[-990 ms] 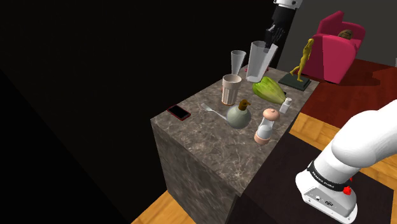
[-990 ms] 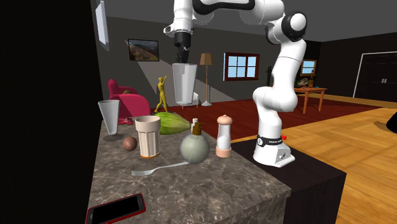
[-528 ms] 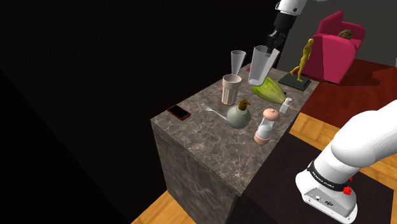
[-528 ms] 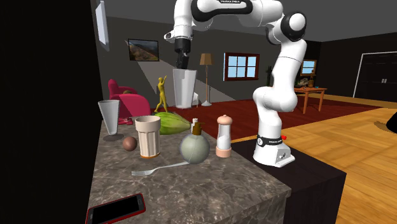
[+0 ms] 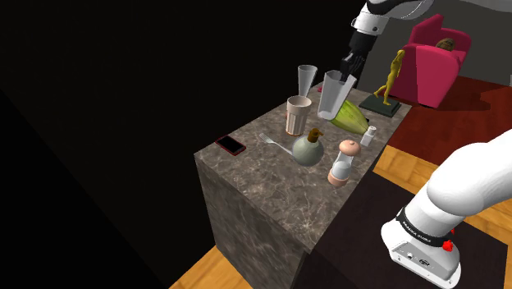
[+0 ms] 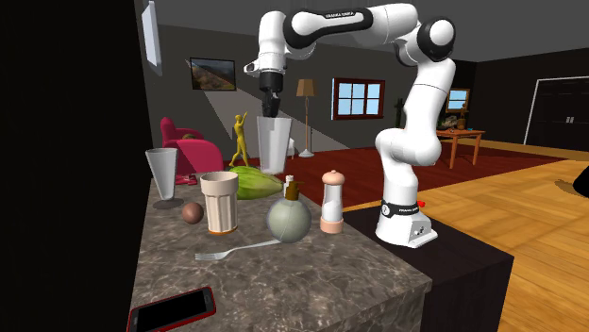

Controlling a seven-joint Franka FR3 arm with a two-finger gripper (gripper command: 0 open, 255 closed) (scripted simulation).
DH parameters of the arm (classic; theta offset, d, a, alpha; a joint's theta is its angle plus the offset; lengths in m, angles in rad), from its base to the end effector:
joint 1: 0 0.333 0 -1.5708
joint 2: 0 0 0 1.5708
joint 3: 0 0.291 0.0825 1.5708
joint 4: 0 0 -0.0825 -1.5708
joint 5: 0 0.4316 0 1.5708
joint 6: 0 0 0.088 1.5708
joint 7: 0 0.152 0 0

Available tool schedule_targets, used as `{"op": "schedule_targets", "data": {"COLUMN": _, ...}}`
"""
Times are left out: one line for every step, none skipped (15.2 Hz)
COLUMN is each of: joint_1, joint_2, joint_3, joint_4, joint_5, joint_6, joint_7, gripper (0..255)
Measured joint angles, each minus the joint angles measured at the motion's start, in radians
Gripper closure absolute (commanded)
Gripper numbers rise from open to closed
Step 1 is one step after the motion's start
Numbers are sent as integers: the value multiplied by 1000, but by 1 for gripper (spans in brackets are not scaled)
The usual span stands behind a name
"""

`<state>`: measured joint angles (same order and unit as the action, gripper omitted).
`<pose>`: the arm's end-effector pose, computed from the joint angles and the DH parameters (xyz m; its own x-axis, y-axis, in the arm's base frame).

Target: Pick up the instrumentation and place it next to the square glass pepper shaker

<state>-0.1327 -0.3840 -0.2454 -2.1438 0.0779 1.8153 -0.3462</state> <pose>0.4710 -0.1818 0.4822 0.9945 -0.0407 0.0965 -0.0266 -0.9894 -0.1424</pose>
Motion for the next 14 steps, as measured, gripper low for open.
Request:
{"op": "schedule_targets", "data": {"joint_1": -1, "joint_2": -3, "joint_3": 0, "joint_4": -14, "joint_5": 0, "joint_6": 11, "joint_7": -2, "gripper": 255}}
{"op": "schedule_targets", "data": {"joint_1": 0, "joint_2": -1, "joint_3": 0, "joint_4": -27, "joint_5": 0, "joint_6": 26, "joint_7": -3, "gripper": 255}}
{"op": "schedule_targets", "data": {"joint_1": -1, "joint_2": 0, "joint_3": -2, "joint_4": -43, "joint_5": 0, "joint_6": 42, "joint_7": -7, "gripper": 255}}
{"op": "schedule_targets", "data": {"joint_1": -1, "joint_2": 1, "joint_3": -3, "joint_4": -54, "joint_5": 0, "joint_6": 54, "joint_7": -9, "gripper": 255}}
{"op": "schedule_targets", "data": {"joint_1": -1, "joint_2": -1, "joint_3": -2, "joint_4": -67, "joint_5": 1, "joint_6": 66, "joint_7": -9, "gripper": 255}}
{"op": "schedule_targets", "data": {"joint_1": -2, "joint_2": 0, "joint_3": -3, "joint_4": -80, "joint_5": 1, "joint_6": 79, "joint_7": -11, "gripper": 255}}
{"op": "schedule_targets", "data": {"joint_1": -1, "joint_2": 5, "joint_3": -4, "joint_4": -89, "joint_5": 2, "joint_6": 93, "joint_7": -14, "gripper": 255}}
{"op": "schedule_targets", "data": {"joint_1": -2, "joint_2": 5, "joint_3": -6, "joint_4": -103, "joint_5": 2, "joint_6": 107, "joint_7": -17, "gripper": 255}}
{"op": "schedule_targets", "data": {"joint_1": -2, "joint_2": 9, "joint_3": -8, "joint_4": -115, "joint_5": 3, "joint_6": 122, "joint_7": -21, "gripper": 255}}
{"op": "schedule_targets", "data": {"joint_1": -2, "joint_2": 8, "joint_3": -7, "joint_4": -129, "joint_5": 3, "joint_6": 135, "joint_7": -21, "gripper": 255}}
{"op": "schedule_targets", "data": {"joint_1": -2, "joint_2": 11, "joint_3": -7, "joint_4": -138, "joint_5": 4, "joint_6": 147, "joint_7": -22, "gripper": 255}}
{"op": "schedule_targets", "data": {"joint_1": 0, "joint_2": 16, "joint_3": -7, "joint_4": -148, "joint_5": 6, "joint_6": 162, "joint_7": -22, "gripper": 255}}
{"op": "schedule_targets", "data": {"joint_1": -1, "joint_2": 18, "joint_3": -8, "joint_4": -161, "joint_5": 7, "joint_6": 176, "joint_7": -26, "gripper": 255}}
{"op": "schedule_targets", "data": {"joint_1": -1, "joint_2": 21, "joint_3": -9, "joint_4": -170, "joint_5": 8, "joint_6": 188, "joint_7": -28, "gripper": 255}}
